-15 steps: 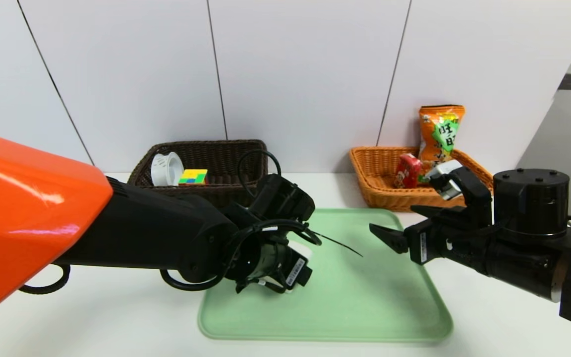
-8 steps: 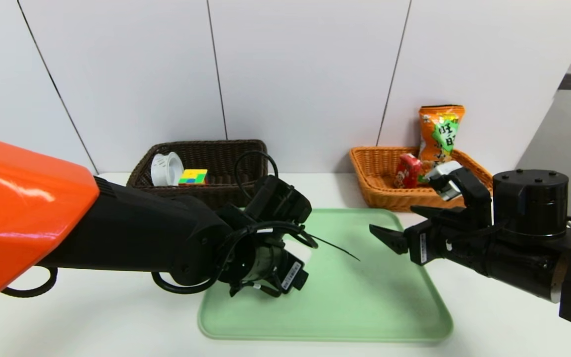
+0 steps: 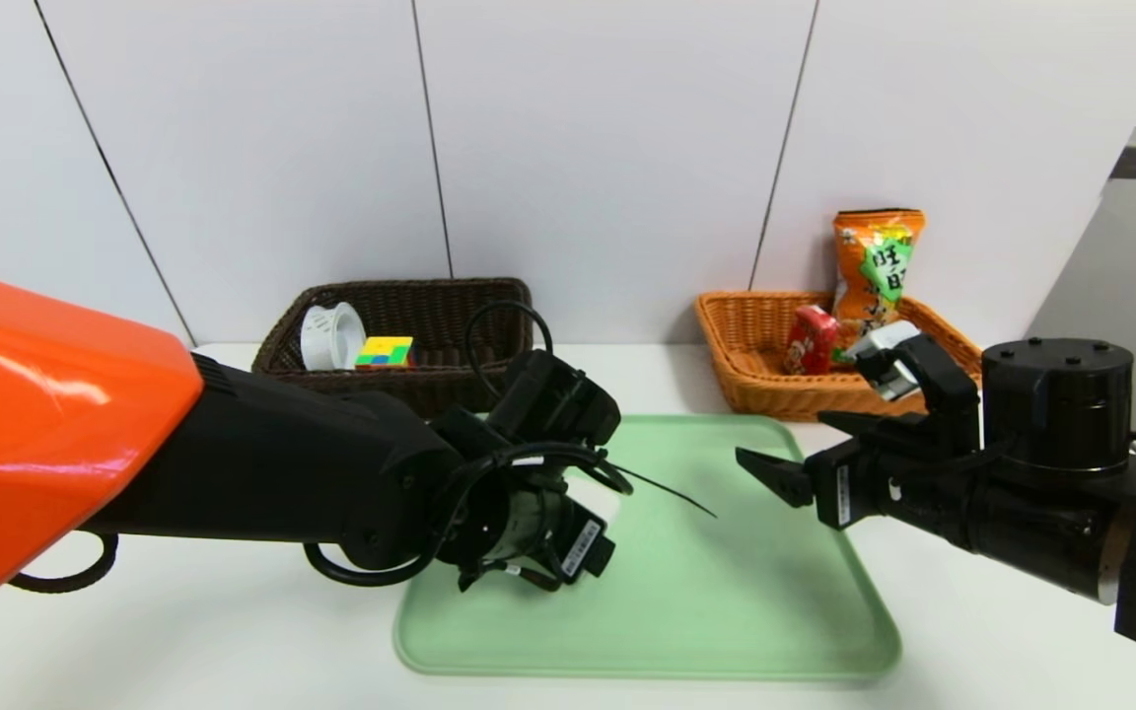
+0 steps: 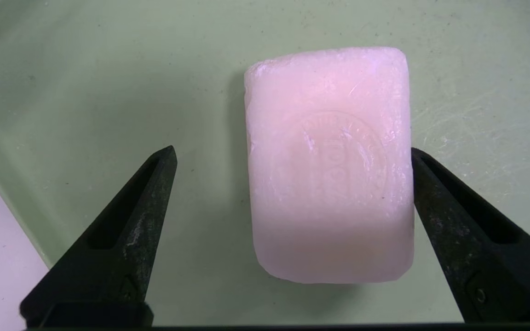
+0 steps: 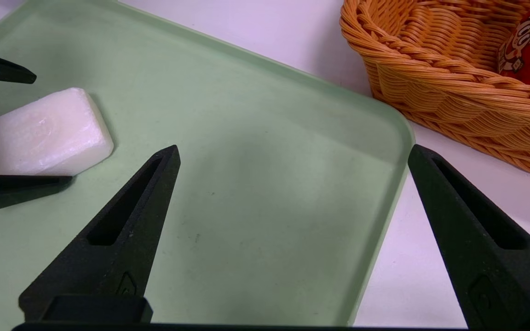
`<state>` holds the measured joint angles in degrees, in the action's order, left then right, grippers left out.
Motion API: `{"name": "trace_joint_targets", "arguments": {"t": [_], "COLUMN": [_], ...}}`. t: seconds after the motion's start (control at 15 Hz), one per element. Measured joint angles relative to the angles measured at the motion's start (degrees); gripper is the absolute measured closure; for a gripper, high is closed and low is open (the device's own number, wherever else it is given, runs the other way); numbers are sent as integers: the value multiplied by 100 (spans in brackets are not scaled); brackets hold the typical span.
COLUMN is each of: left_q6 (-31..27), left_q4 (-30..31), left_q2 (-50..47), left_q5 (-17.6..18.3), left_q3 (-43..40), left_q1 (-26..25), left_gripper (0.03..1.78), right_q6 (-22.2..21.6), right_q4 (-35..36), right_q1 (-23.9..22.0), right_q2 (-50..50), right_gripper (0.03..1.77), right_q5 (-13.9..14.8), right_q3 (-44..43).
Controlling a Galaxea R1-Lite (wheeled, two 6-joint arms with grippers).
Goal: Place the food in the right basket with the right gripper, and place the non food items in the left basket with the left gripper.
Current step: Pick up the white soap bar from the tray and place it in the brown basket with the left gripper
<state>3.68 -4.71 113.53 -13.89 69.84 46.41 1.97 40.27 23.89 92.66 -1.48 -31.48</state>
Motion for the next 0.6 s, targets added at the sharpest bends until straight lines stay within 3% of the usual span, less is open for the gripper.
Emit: {"name": "trace_joint_targets", "arguments": {"t": [0.27, 0.6], "left_q6": [-21, -10], "left_q4": [0, -4], "left_q2": [2, -16], "left_q5": [-2, -6], "left_q3": [-35, -68], "left_q1": [0, 6], "left_gripper": [12, 76], "right_q6": [2, 2], "right_q4": [0, -2], "right_q1": [0, 6], "right_q2": [-20, -22], "right_gripper": [9, 9], "right_q5": [0, 0], "right_q3": [0, -9]}}
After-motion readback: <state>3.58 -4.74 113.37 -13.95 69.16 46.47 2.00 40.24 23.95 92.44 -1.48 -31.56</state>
